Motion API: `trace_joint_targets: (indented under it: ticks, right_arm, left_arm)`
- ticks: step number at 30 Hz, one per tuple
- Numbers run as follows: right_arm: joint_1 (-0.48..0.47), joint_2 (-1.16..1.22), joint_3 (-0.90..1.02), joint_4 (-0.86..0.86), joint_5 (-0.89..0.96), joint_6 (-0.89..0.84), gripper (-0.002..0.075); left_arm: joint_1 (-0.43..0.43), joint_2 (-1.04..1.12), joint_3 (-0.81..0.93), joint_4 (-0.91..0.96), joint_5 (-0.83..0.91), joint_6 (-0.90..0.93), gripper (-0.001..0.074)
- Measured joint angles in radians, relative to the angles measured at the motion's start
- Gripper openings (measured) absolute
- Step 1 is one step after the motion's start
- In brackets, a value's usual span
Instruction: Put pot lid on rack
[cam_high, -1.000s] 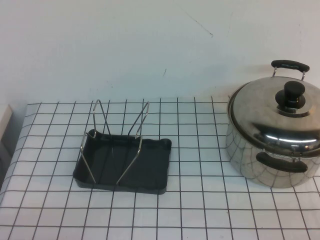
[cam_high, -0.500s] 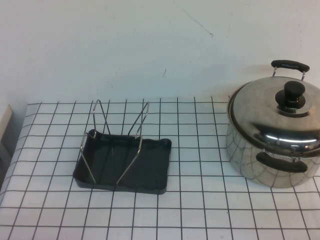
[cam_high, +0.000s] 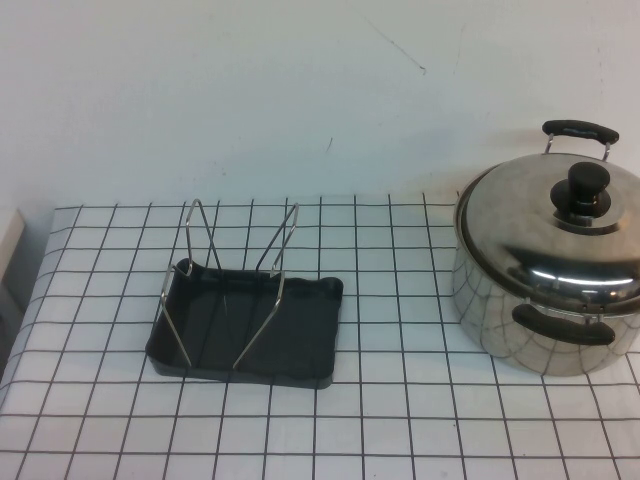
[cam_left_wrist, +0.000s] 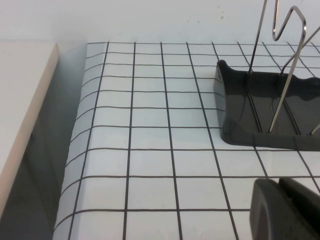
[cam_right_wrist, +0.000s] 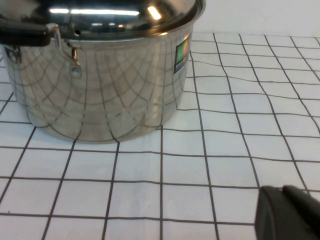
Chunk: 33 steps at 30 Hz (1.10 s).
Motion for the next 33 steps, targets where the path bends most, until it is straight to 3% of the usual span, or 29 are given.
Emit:
trace_joint_targets:
  ticks: [11, 23, 27, 33]
  right_arm:
    - [0.000, 0.000, 0.000, -0.025, -0.040, 0.000, -0.0002]
    - [0.000, 0.000, 0.000, -0.040, -0.746, -0.045, -0.0002]
    - [0.000, 0.000, 0.000, -0.025, -0.906, -0.066, -0.0002]
    - [0.000, -0.002, 0.000, 0.030, -0.947, -0.090, -0.0002]
  left_arm:
    - [0.000, 0.000, 0.004, 0.006, -0.052, 0.002, -0.0002]
    - [0.000, 0.000, 0.004, 0.006, -0.789, 0.002, -0.0002]
    - [0.000, 0.000, 0.004, 0.006, -0.899, 0.002, -0.0002]
    - [0.000, 0.000, 0.004, 0.002, -0.962, 0.002, -0.0002]
